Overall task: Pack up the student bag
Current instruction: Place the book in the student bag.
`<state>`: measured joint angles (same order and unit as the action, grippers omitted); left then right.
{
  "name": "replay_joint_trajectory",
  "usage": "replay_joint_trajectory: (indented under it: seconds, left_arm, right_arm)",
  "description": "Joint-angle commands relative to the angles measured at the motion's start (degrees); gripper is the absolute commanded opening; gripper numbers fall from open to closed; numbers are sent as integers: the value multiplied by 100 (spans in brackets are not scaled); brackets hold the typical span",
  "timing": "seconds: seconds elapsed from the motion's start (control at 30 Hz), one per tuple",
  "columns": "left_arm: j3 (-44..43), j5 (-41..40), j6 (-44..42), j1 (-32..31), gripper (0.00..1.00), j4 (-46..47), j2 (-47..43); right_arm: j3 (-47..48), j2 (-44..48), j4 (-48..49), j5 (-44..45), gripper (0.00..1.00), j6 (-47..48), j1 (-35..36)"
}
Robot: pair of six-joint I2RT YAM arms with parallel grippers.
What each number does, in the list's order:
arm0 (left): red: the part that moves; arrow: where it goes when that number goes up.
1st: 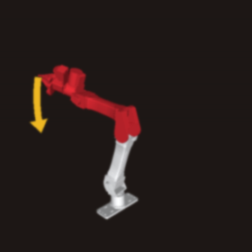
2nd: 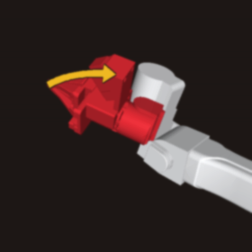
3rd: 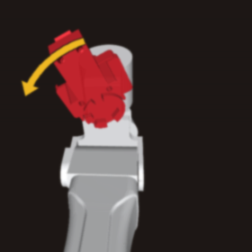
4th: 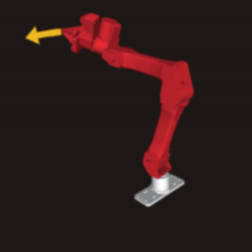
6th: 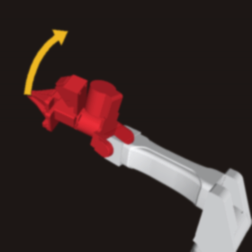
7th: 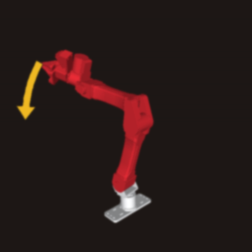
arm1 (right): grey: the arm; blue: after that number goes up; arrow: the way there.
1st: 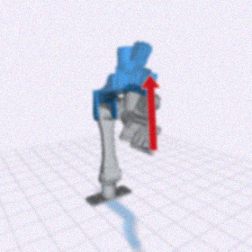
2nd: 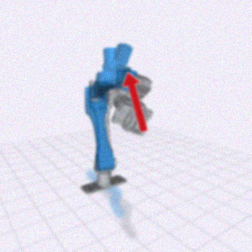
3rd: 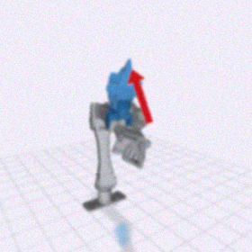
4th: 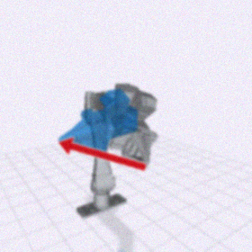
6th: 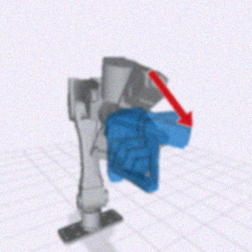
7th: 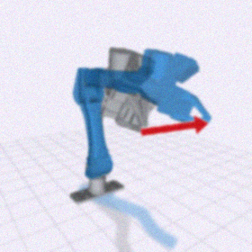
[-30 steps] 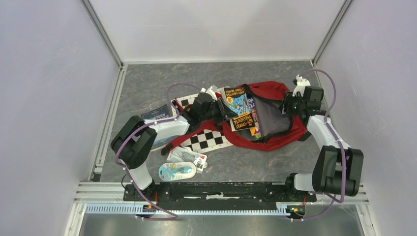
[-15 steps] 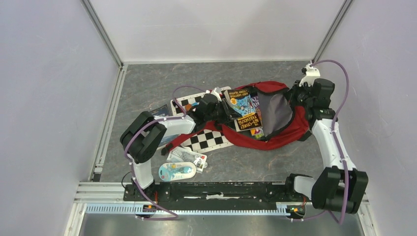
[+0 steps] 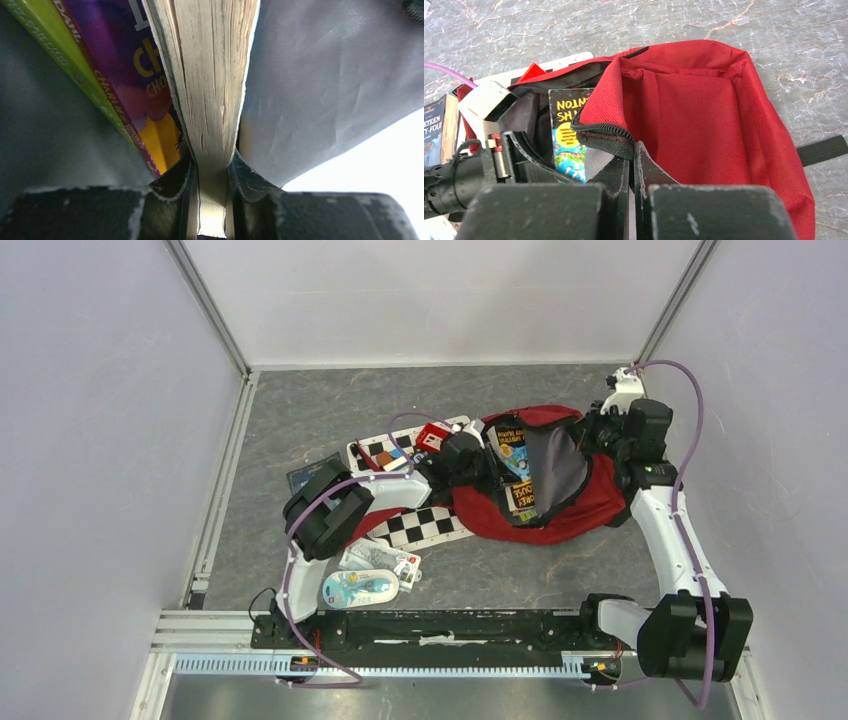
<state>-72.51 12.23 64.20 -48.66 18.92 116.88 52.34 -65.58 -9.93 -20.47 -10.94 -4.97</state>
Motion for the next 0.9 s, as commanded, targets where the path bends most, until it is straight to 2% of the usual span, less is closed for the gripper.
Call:
replay_joint_trajectory:
  seconds: [0.0, 0.17, 0.27, 0.53, 0.63, 0.73, 0.8, 0.87]
  left_arm:
    - [-303, -455, -62, -305, 2, -149, 203]
    - [-810, -396, -112, -362, 3, -341, 668]
    - [-1235, -487, -472, -363, 12, -826, 814]
    - [-832, -1157, -1340, -345, 68, -1267, 223]
    - [-774, -1204, -1766, -345, 81, -1460, -70]
    - [-646, -1619, -2276, -344, 93, -1647, -454]
    - [-458, -1841, -2594, -345, 99, -1720, -767]
    - [-244, -2049, -2901, -339, 100, -1845, -1123]
  right_arm:
    - [347, -18, 301, 242, 0, -107, 122]
    - [318, -112, 333, 322, 0, -111, 238]
    - [262, -113, 325, 408, 0, -99, 256]
    - [96, -163, 206, 1037, 0, 13, 260]
    - [-17, -247, 112, 1452, 0, -9, 260]
    - [-26, -485, -191, 1919, 0, -37, 251]
    - [-65, -682, -278, 2009, 5, -20, 251]
    - [-121, -834, -325, 2012, 13, 12, 251]
